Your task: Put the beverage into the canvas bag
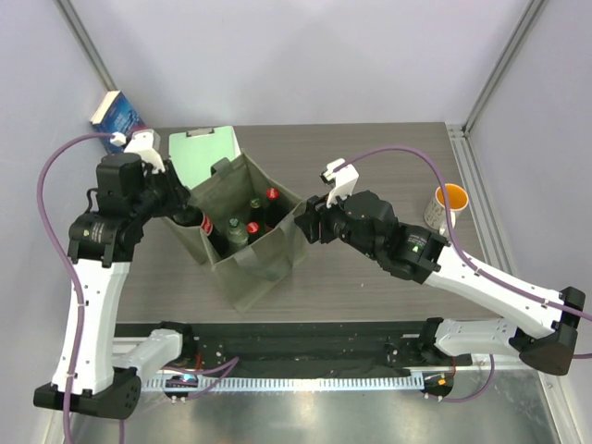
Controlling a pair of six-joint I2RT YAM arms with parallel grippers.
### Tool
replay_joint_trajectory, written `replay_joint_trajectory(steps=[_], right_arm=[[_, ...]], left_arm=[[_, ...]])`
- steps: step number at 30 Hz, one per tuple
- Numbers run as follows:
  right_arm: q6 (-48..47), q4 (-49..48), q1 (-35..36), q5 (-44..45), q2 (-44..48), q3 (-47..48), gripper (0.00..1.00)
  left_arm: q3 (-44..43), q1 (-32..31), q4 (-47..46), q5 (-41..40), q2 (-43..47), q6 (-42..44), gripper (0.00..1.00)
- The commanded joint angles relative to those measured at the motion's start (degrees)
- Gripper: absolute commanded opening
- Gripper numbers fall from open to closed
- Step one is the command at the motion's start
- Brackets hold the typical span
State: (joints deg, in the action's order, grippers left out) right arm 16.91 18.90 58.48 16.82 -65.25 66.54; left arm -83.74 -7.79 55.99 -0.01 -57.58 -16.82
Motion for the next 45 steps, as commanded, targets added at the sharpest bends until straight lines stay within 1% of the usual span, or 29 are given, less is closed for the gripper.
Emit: replay_joint_trajectory(steps=[1, 5, 9, 16, 24, 31, 36, 39, 43, 45], right_arm=[[0.41, -2.37, 0.06, 1.11, 1.53, 0.08, 0.53], [0.14, -2.55, 0.06, 1.37, 1.62, 0.16, 0.53], [-0.12, -2.55, 0.06, 1.46, 1.80, -0.01, 0.53], [-0.30, -2.64, 0.06, 1.73, 2.15, -0.54, 0.53], [-0.30, -2.81, 0.06, 1.38, 2.24, -0.89, 0.53], [-0.56, -3.16, 0.06, 1.37, 2.85, -1.59, 0.53], [-0.73, -3.25, 0.06, 1.20, 3.03, -1.77, 0.53], [-0.82, -3.34, 0.14, 1.02, 3.11, -1.77, 0.53], [-0.82, -3.25, 0.06, 0.85, 3.47, -2.21, 0.54], [-0.91, -3.42, 0.06, 0.85, 3.47, -2.38, 0.54]], left_arm=[[-2.83, -2.04, -11.34, -0.77, 1.16, -0.41, 0.00], [-2.92, -3.72, -11.16, -1.57, 0.54, -0.58, 0.00], [-2.39, -5.74, -9.94, -4.72, 0.54, -0.23, 0.00], [2.00, -9.51, -9.49, -7.19, 1.16, -1.11, 0.00], [3.76, -12.94, -9.58, -10.62, 0.72, -2.08, 0.00], [7.71, -15.06, -10.11, -12.29, 0.98, -3.75, 0.00], [8.77, -16.55, -10.37, -14.14, 0.45, -4.71, 0.00], [9.47, -17.08, -10.28, -14.49, 0.10, -5.15, 0.03], [10.53, -17.43, -10.20, -15.02, -0.42, -6.03, 0.15], [11.49, -17.70, -10.19, -14.93, -0.51, -6.29, 0.18]])
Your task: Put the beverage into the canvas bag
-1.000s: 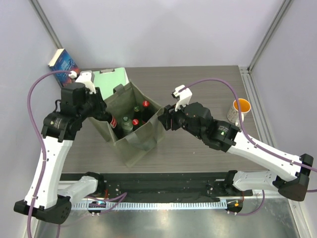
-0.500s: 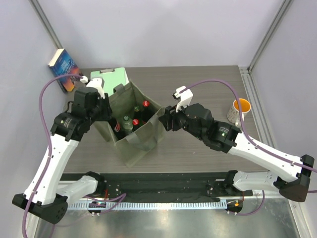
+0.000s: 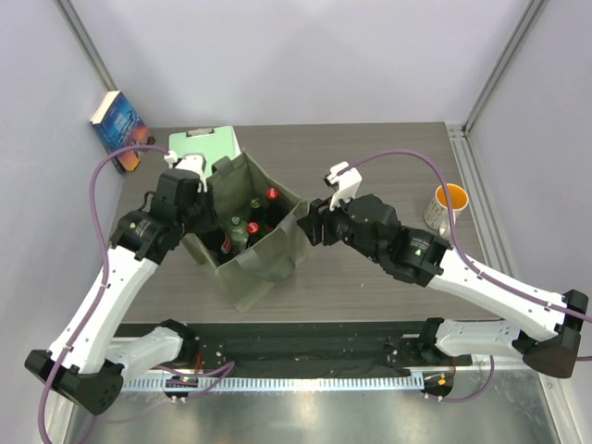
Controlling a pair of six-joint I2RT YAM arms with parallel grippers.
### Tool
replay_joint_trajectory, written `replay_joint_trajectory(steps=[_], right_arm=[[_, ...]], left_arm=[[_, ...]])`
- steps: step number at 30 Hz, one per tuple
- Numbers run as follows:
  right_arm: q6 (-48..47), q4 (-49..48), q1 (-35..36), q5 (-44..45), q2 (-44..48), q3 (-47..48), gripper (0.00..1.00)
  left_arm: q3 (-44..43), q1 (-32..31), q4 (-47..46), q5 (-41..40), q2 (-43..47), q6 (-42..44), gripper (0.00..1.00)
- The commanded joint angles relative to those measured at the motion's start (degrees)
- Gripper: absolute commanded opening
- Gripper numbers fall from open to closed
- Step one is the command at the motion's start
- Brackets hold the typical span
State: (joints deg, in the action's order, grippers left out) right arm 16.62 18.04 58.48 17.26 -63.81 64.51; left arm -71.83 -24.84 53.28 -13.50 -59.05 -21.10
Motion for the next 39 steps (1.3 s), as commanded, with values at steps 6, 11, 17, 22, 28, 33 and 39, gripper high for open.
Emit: replay_joint_trajectory(steps=[6, 11, 17, 22, 28, 33, 39], right_arm=[[-0.63, -2.66, -0.03, 0.41, 2.11, -0.53, 0.54], [-0.45, -2.66, 0.06, 0.59, 2.11, -0.79, 0.54], [-0.10, -2.66, 0.06, 0.41, 2.11, -0.70, 0.54], [-0.10, -2.58, 0.06, 0.58, 2.02, -0.35, 0.54], [0.69, -0.56, 0.06, 0.59, 2.64, 1.40, 0.54], [2.45, 2.69, 0.06, 0.58, 3.25, 4.57, 0.64], [5.34, 9.46, 0.06, 3.56, 3.43, 10.45, 1.00]], left_arm=[[1.87, -1.00, -7.75, -1.80, 0.69, -3.15, 0.24], [2.75, -1.17, -7.84, -1.88, 1.30, -3.33, 0.44], [3.19, -1.17, -8.10, -1.80, 1.04, -3.42, 0.54], [1.26, -1.09, -6.96, -2.24, 1.21, -3.42, 0.56], [-3.83, -1.09, -5.20, -1.10, 2.44, -3.59, 0.77], [-6.74, -1.09, -5.20, 0.75, 4.64, -4.21, 1.00], [-14.64, -1.17, -5.46, 4.96, 5.96, -4.04, 1.00]])
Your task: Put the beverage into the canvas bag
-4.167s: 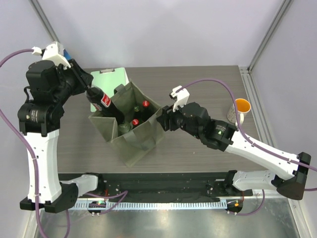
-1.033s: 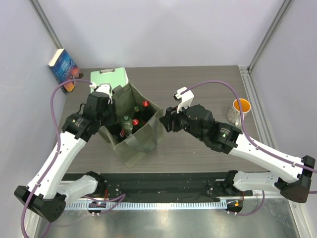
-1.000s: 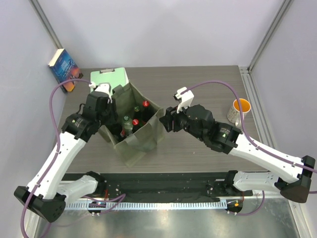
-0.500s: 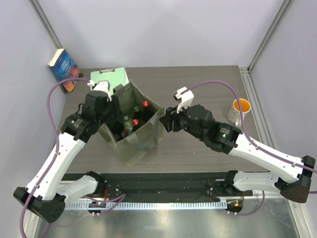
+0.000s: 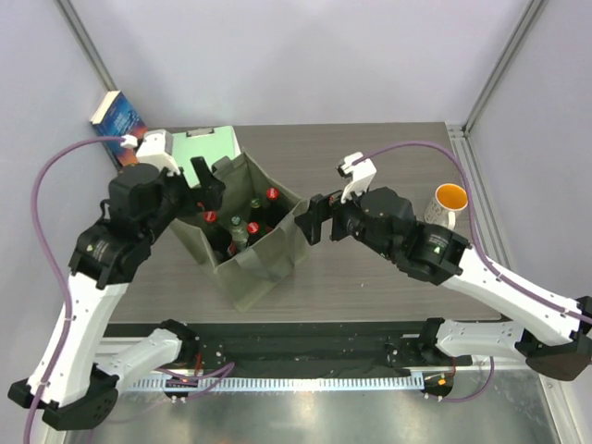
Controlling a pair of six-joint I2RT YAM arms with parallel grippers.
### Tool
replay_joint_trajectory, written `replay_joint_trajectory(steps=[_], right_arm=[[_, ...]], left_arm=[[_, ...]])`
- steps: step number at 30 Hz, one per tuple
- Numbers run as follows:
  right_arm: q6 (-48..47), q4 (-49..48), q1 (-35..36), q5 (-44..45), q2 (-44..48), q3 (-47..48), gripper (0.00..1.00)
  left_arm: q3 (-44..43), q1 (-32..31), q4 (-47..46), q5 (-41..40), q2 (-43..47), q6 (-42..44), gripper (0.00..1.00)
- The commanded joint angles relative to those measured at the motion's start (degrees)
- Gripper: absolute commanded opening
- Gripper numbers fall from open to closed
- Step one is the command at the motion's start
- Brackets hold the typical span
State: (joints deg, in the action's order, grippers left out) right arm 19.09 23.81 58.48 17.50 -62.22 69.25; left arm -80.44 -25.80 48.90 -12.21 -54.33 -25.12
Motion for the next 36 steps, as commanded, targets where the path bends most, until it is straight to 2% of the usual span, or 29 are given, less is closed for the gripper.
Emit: replay_joint_trajectory(steps=[1, 5, 10, 15, 20, 24, 28, 36], right_arm=[[3.49, 5.70, 0.06, 4.55, 1.92, 7.28, 1.00], [6.92, 10.19, 0.06, 10.88, 2.97, 10.20, 1.00], [10.60, 13.62, 0.06, 20.09, 7.98, 10.02, 1.00], [10.17, 16.17, 0.14, 24.51, 15.18, 9.50, 1.00], [11.40, 18.19, 0.06, 28.54, 22.48, 7.56, 1.00], [13.34, 23.37, 0.06, 32.24, 22.32, 9.40, 1.00], [14.48, 24.44, -0.03, 31.99, 21.52, 9.59, 1.00], [14.13, 28.56, 0.06, 27.68, 16.43, 12.74, 1.00]], left_arm=[[-6.91, -0.13, -1.18, 4.03, 1.50, 0.16, 1.00], [-9.38, -0.13, -1.97, 5.96, 2.99, 0.43, 1.00], [-6.48, -0.21, -3.38, 9.39, 5.72, -0.97, 1.00], [-2.97, -0.13, -3.03, 8.26, 10.02, -2.82, 1.00], [1.60, -0.13, 0.04, -0.87, 14.86, -3.70, 1.00], [2.39, -0.21, 2.60, 1.30, 16.53, -4.75, 1.00], [5.12, -0.13, 1.20, 5.52, 19.07, -6.86, 1.00], [2.75, -0.21, 1.45, 5.09, 21.19, -7.84, 1.00]])
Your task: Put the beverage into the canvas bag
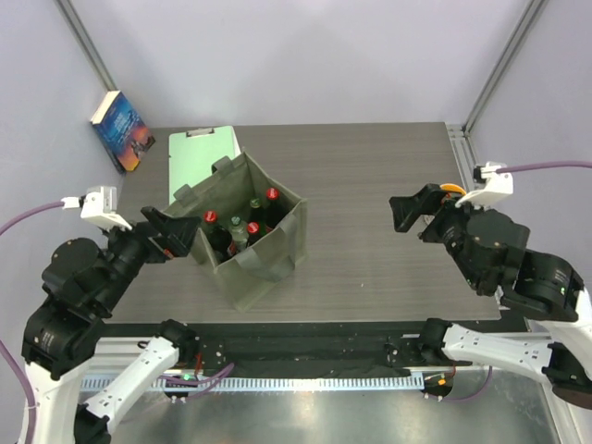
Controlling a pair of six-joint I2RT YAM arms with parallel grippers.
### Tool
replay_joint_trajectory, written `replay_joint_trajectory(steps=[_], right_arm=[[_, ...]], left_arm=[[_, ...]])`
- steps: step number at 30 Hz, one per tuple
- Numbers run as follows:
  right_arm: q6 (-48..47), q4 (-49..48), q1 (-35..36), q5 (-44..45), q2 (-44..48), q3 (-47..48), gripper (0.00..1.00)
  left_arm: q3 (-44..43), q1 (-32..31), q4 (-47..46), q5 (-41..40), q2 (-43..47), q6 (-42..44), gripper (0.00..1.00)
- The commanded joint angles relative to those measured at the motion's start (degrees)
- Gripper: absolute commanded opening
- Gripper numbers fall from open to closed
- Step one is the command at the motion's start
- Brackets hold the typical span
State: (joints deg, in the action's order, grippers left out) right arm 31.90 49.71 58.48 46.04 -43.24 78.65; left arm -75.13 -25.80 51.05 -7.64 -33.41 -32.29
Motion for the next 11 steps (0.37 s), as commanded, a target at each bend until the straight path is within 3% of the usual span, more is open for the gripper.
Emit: replay_joint_trajectory(steps=[1, 11], right_arm=[[1.24, 3.45, 0.06, -1.82, -3.59, 3.52, 1.00], [1.67, 3.72, 0.06, -4.21, -4.22, 3.88, 1.00]], left_arm=[[-3.35, -0.13, -0.25, 0.00, 0.01, -0.40, 1.00], [-3.53, -0.21, 0.90, 0.61, -0.78, 0.04, 1.00]])
